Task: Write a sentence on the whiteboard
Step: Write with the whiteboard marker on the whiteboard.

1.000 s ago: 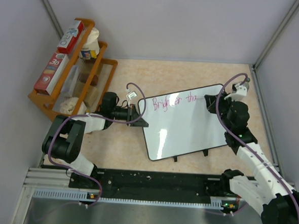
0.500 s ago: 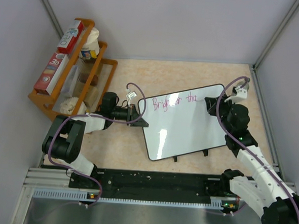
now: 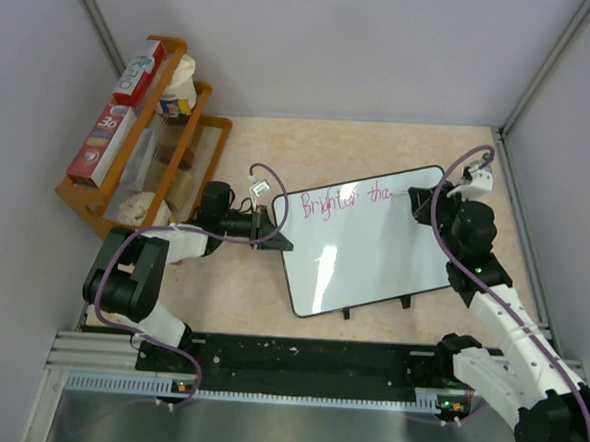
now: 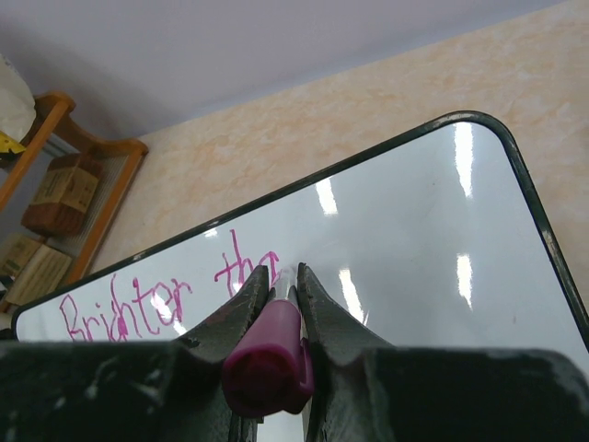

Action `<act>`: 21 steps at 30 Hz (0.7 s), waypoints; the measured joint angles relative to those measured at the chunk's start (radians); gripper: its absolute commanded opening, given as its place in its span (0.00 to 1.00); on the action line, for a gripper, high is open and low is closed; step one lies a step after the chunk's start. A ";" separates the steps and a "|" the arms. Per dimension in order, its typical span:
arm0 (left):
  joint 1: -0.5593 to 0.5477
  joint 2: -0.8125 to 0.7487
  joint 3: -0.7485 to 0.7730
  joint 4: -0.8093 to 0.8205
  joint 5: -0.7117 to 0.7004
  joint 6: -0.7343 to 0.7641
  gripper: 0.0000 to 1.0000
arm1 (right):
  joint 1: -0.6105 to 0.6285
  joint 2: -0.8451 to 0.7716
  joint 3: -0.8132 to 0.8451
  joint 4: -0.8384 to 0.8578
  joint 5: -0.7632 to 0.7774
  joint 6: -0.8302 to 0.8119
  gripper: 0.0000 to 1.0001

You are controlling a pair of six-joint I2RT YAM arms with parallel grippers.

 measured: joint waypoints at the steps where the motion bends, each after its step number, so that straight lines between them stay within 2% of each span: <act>1: 0.000 0.000 0.000 0.001 0.001 0.001 0.00 | 0.000 0.000 0.003 -0.003 0.001 0.000 0.00; 21: 0.000 0.000 0.000 0.005 0.005 0.008 0.00 | 0.000 0.053 0.064 -0.008 0.001 -0.001 0.00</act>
